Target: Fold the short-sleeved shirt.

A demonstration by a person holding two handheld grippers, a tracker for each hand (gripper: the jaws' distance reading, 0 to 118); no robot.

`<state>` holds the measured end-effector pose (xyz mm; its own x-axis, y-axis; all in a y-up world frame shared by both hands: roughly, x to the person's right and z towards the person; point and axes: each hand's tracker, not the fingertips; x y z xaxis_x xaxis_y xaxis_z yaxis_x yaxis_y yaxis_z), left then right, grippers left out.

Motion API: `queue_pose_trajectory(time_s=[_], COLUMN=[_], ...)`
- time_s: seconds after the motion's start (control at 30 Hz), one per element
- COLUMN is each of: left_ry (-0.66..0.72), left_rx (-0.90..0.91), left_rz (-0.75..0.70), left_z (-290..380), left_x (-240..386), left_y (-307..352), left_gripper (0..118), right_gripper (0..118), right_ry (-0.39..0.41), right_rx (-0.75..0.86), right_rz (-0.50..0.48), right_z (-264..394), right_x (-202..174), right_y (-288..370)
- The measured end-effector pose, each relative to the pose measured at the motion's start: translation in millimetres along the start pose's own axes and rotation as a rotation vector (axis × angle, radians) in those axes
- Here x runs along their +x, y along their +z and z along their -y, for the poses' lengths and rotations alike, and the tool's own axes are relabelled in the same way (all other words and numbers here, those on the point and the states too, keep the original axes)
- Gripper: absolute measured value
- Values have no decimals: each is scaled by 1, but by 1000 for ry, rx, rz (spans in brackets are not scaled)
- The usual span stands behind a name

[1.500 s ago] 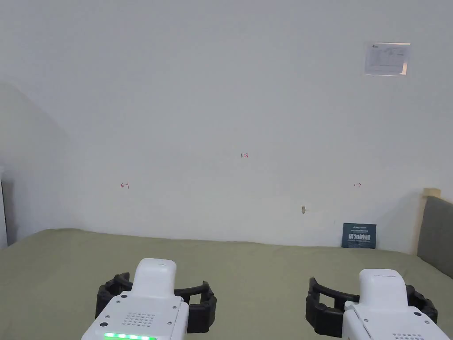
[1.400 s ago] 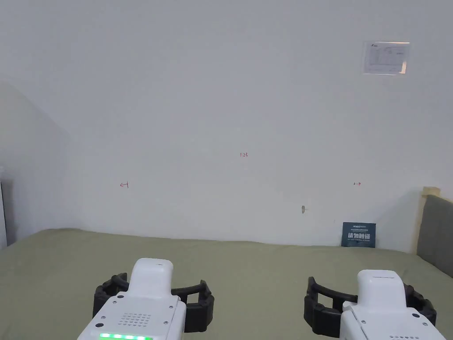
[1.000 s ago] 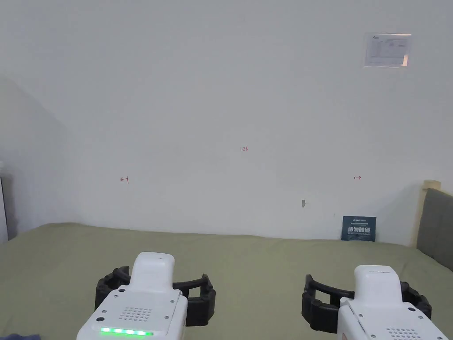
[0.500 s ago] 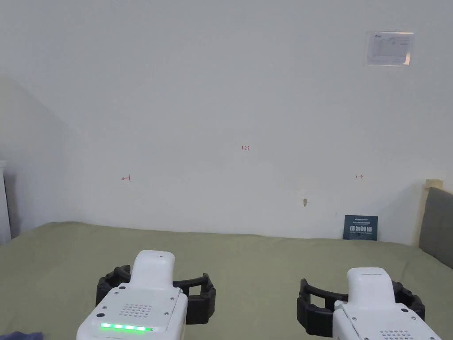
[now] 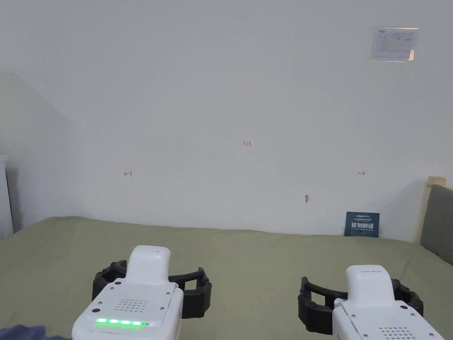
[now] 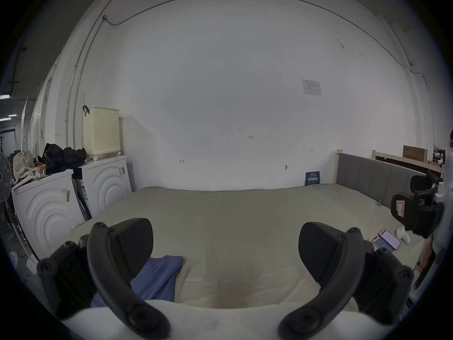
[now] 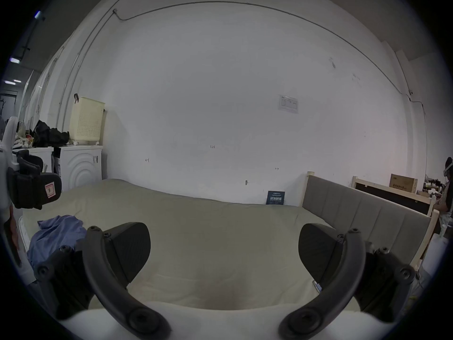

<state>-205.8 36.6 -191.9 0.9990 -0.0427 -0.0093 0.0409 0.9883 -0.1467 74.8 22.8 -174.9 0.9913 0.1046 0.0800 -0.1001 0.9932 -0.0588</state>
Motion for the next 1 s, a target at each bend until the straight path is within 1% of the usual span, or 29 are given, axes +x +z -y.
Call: queue_pose_trajectory(time_s=[0.03, 0.07, 0.1, 0.13, 0.17, 0.2, 0.27, 0.33, 0.53, 0.63, 0.67, 0.7, 0.8, 0.87, 0.93, 1.0], left_ry=[-1, -14, -24, -30, -51, -38, -23, -16, -4, -25, -27, -22, 4, 14, 17, 31], left_rx=[-3, -16, -13, -11, -34, -18, -58, -51, -76, -78, -86, -93, -122, -132, -143, -152], left_rz=[-12, -5, 16, 16, -2, -1, 21, 18, 33, -7, -22, -46, -142, -219, -309, -388], left_z=[0, 1, 1, 2, 7, 11, 8, 8, 7, 10, 9, 10, 13, 16, 20, 23], left_x=[0, -1, -1, 0, 1, 3, 2, 3, -7, -22, -29, -39, -81, -113, -147, -176], left_y=[0, -1, 0, -1, -5, -2, -3, -4, -9, -9, -7, -6, 0, 9, 22, 37], left_gripper=[117, 102, 38, 0, 0, 0, 0, 0, 0, 0, 0, 0, 0, 0, 0, 0], right_gripper=[102, 78, 27, 0, 0, 0, 0, 0, 0, 0, 0, 0, 0, 0, 0, 0], right_ry=[-3, -3, -7, -20, -42, -35, -48, -17, -23, -13, -12, -16, -4, 4, -18, -30], right_rx=[-4, -9, -9, -9, 7, -10, -24, -35, -44, -53, -61, -65, -81, -76, -76, -80], right_rz=[4, 0, 0, 9, 40, 24, 16, 34, 19, 7, -20, -40, -150, -230, -326, -388], right_z=[0, 0, 0, 1, 4, 5, 7, 9, 13, 14, 16, 15, 18, 18, 18, 18], right_x=[0, 0, 0, 1, 1, 4, 8, 7, 9, 0, -3, -12, -47, -82, -117, -148], right_y=[1, 1, 1, 0, -2, -3, -4, -3, -5, -9, -13, -15, -27, -34, -40, -44])
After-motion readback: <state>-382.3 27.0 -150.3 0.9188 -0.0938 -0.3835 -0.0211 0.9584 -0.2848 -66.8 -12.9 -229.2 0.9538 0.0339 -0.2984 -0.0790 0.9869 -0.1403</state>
